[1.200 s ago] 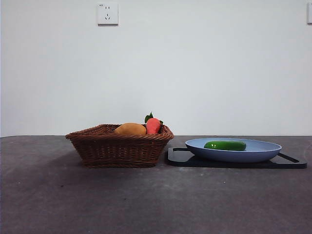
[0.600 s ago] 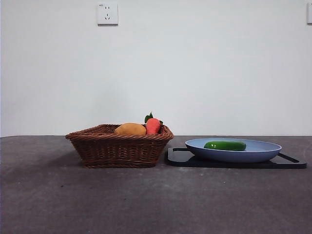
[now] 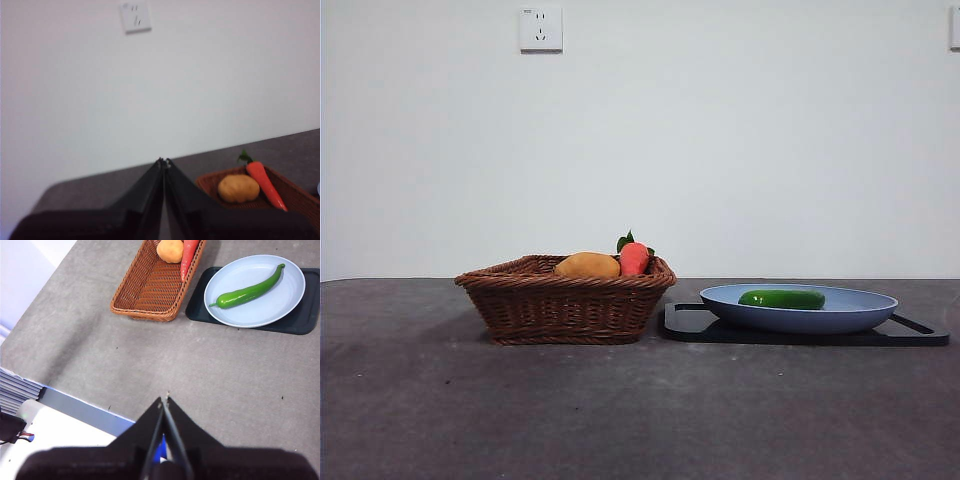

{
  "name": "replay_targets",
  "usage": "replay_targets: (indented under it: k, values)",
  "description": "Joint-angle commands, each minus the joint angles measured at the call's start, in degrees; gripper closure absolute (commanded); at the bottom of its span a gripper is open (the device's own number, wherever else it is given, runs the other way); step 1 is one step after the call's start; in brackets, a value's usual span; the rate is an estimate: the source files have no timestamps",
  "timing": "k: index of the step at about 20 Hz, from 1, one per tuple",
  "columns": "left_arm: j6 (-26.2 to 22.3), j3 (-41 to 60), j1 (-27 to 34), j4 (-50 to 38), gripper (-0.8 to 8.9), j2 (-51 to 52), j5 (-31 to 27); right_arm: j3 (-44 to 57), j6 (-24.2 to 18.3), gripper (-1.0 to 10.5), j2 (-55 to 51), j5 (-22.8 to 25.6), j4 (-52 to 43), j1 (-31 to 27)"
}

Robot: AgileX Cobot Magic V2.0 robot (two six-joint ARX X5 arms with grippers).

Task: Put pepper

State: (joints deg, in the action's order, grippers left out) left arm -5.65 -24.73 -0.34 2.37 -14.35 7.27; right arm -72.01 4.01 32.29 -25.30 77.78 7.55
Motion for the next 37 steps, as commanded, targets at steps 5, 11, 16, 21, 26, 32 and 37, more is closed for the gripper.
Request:
replay_targets:
  k: [5, 11, 16, 21, 26, 32, 37]
  values:
    - [7.8, 13.1, 2.1, -1.2, 8.05, 6.4, 0.3, -0.8, -0.5, 9.4, 0.3, 0.1, 0.9, 0.1]
    - [9.1, 21.2, 2.4, -1.2, 8.05, 11.7, 0.3, -0.8, -0.5, 9.4, 0.3, 0.1, 0.9, 0.1]
    - [10.6, 24.4, 2.4, 0.7, 8.05, 13.0, 0.3, -0.8, -0.5, 9.4, 0.3, 0.1, 0.9, 0.1]
    - [10.6, 24.4, 2.4, 5.1, 8.05, 13.0, 0.5, -0.8, -0.5, 9.4, 0.3, 0.1, 0.9, 0.1]
    - [10.6, 24.3, 2.4, 5.2, 8.05, 13.0, 0.5, -0.8, -0.5, 9.4, 0.3, 0.1, 0.9, 0.1]
    - [10.6, 24.3, 2.4, 5.2, 8.05, 13.0, 0.5, -0.8, -0.5, 9.4, 0.3, 0.1, 0.9, 0.1]
    - [10.6, 24.4, 2.4, 5.2, 8.05, 13.0, 0.5, -0.8, -0.5, 9.4, 0.3, 0.2, 0.7, 0.1]
